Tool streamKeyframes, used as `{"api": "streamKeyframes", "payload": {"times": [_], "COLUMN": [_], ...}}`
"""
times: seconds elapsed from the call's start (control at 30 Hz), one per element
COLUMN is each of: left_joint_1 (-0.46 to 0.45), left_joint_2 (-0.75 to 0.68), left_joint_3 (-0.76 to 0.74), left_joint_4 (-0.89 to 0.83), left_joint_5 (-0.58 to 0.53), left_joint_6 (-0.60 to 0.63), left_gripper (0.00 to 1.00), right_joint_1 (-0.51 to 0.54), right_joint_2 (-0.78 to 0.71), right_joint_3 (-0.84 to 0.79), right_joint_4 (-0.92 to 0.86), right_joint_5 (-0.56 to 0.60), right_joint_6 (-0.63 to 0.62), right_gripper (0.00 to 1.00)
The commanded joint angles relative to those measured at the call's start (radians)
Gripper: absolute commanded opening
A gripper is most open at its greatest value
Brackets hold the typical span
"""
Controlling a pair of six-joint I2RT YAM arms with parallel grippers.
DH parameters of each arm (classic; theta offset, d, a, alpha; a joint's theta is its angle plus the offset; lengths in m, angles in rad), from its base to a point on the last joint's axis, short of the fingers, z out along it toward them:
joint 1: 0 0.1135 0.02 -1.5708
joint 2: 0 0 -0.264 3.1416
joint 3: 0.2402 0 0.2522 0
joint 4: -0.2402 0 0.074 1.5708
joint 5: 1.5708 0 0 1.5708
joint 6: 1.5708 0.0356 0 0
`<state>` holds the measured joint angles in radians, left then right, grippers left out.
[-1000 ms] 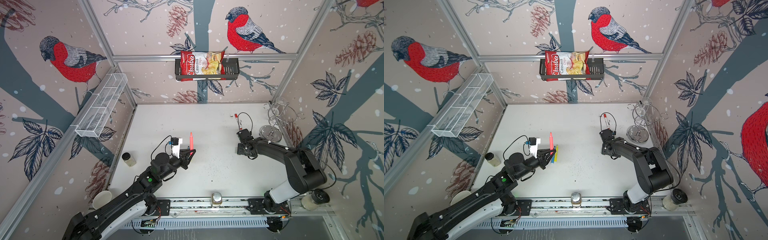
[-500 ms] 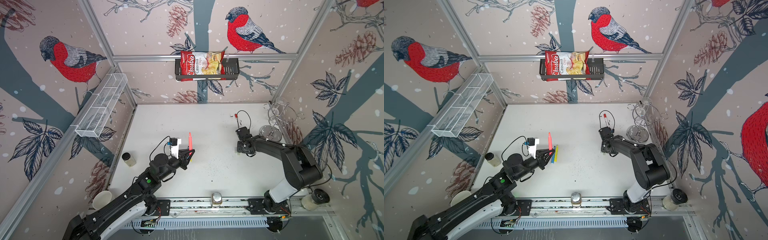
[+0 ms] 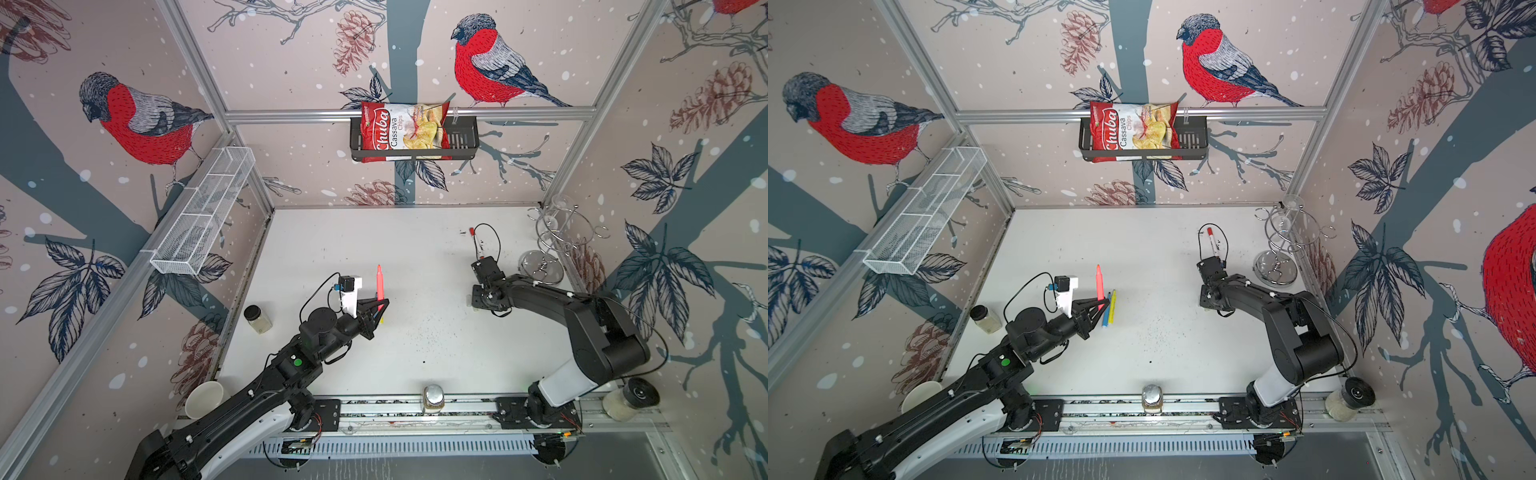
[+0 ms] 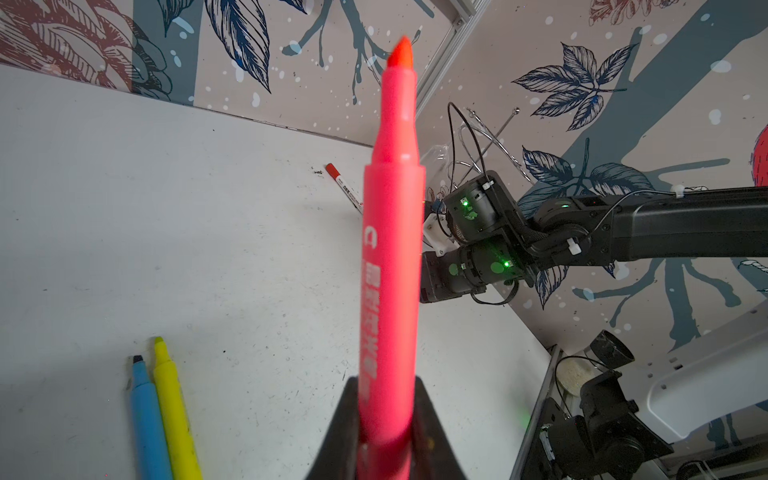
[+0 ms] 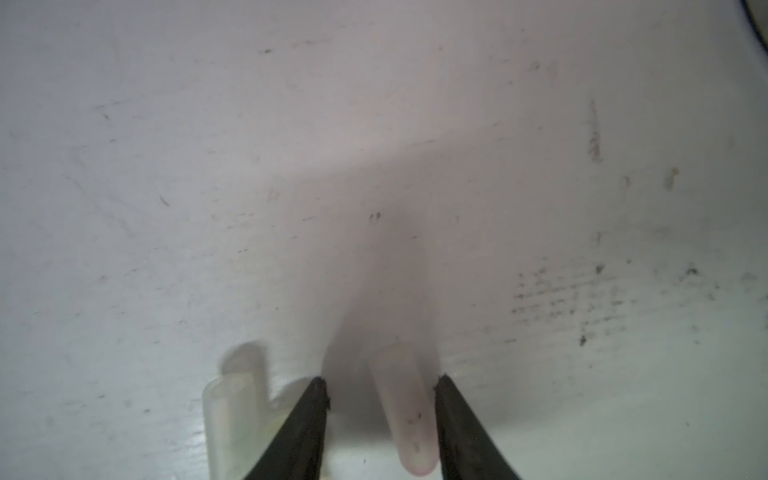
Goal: Insert the pens into the pen caps
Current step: 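Lower the right gripper over a translucent cap and close on it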
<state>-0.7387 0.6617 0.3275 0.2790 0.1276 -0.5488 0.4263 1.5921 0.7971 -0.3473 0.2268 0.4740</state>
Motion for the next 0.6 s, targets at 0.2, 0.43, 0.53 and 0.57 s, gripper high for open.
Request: {"api": "streamKeyframes", "payload": {"times": [0.2, 0.43, 0.53, 0.57], "left_joint_1": [0.001, 0.001, 0.001, 0.001], "left_joint_2": [-0.006, -0.012, -0.014, -0.014], "left_joint_3": [0.007, 0.007, 0.005, 0.006], "left_joint_4": [-0.002, -0.009, -0.011, -0.011], "left_joint_5": [-0.01, -0.01, -0.011, -0.011], "left_joint_6": [0.017, 0.017, 0.018, 0.017], "left_gripper": [0.0, 0.0, 0.0, 0.0], "right_joint_1": [0.002, -0.011, -0.013, -0.013], "right_joint_2": [0.012, 0.027, 0.034, 0.035], "right_joint_3": [-0.009, 0.011, 0.012, 0.011], "right_joint_4": [-0.025, -0.032, -0.033, -0.032], "right_joint_5": [0.027, 0.049, 0.052, 0.054], "right_joint_6": [0.03, 0.024, 0.02, 0.021], "right_gripper": [0.41, 0.37, 0.37, 0.36]}}
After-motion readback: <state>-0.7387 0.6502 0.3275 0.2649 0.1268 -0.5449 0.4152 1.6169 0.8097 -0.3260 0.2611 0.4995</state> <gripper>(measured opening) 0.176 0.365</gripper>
